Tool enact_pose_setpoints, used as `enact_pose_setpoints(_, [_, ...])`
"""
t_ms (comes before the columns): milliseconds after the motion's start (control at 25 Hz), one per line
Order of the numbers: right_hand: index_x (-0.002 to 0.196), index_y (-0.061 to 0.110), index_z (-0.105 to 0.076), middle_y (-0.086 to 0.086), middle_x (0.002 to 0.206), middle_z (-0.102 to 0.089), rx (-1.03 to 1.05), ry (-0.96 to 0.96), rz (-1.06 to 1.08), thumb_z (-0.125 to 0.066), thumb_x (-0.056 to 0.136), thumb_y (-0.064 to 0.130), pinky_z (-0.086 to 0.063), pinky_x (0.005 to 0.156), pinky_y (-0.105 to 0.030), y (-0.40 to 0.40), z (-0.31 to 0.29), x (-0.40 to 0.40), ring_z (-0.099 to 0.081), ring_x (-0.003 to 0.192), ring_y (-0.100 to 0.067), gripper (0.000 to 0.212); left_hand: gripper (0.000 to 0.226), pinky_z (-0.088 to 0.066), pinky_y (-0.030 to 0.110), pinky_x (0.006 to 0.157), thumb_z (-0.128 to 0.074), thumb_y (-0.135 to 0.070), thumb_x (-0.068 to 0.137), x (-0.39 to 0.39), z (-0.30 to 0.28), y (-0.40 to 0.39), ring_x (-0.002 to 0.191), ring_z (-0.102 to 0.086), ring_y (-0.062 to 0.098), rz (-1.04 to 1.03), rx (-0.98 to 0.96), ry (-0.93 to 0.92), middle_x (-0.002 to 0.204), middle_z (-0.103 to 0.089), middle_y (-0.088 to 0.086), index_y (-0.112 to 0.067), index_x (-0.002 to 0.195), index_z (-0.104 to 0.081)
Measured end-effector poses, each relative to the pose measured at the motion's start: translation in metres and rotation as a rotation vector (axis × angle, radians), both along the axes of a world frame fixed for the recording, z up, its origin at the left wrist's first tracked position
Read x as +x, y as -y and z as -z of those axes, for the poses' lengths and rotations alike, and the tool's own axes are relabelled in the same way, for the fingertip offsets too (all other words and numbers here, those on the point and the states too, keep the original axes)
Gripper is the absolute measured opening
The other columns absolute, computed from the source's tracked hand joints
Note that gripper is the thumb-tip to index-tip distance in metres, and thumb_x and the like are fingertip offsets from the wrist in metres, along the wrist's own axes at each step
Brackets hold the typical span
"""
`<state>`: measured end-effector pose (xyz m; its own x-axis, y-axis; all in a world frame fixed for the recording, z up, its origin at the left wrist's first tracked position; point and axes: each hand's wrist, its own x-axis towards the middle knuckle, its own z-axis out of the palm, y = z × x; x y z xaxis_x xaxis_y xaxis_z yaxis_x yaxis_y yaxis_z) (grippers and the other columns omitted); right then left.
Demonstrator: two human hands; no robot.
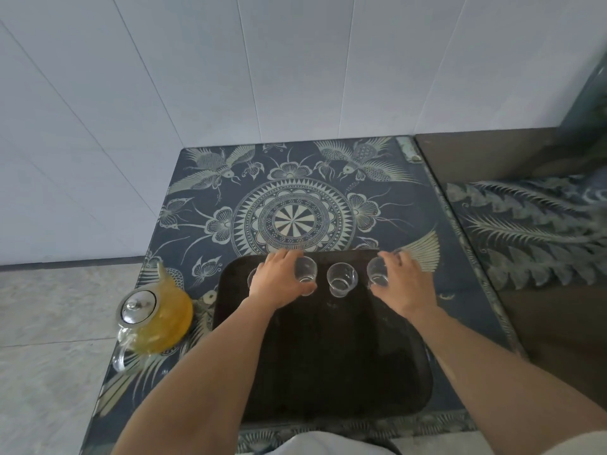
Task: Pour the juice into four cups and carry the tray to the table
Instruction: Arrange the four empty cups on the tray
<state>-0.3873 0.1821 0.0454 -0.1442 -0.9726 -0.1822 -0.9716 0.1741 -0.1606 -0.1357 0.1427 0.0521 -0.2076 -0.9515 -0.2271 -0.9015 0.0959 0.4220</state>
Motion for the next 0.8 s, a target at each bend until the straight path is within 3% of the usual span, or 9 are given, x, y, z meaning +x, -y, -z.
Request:
enact_pose_setpoints(280, [0.151, 0.029, -0.037, -0.001, 0.136, -0.05, 0.072, 0.023, -0.083, -0.065, 0.089, 0.053, -0.051, 0.095, -0.043, -0.054, 0.027, 0.023, -0.055, 0.123, -0.024, 0.072, 0.079, -0.042, 0.042, 0.104, -0.07, -0.056, 0.073, 0.013, 0.017, -0.063, 0.134, -0.042, 0.021, -0.029, 0.035, 0.033, 0.143, -0.048, -0.005, -0.028, 0.142, -0.043])
enact_pose_setpoints(800, [0.15, 0.031, -0.037, 0.002, 0.13, -0.051, 0.068, 0.036, -0.194, -0.063, 0.086, 0.062, -0.051, 0.094, -0.043, -0.078, 0.056, 0.052, -0.059, 0.116, -0.02, 0.075, 0.085, -0.054, 0.042, 0.089, -0.074, -0.056, 0.068, 0.05, 0.048, -0.109, 0.126, -0.045, 0.016, -0.117, 0.096, 0.065, 0.135, -0.047, -0.009, -0.032, 0.142, -0.04])
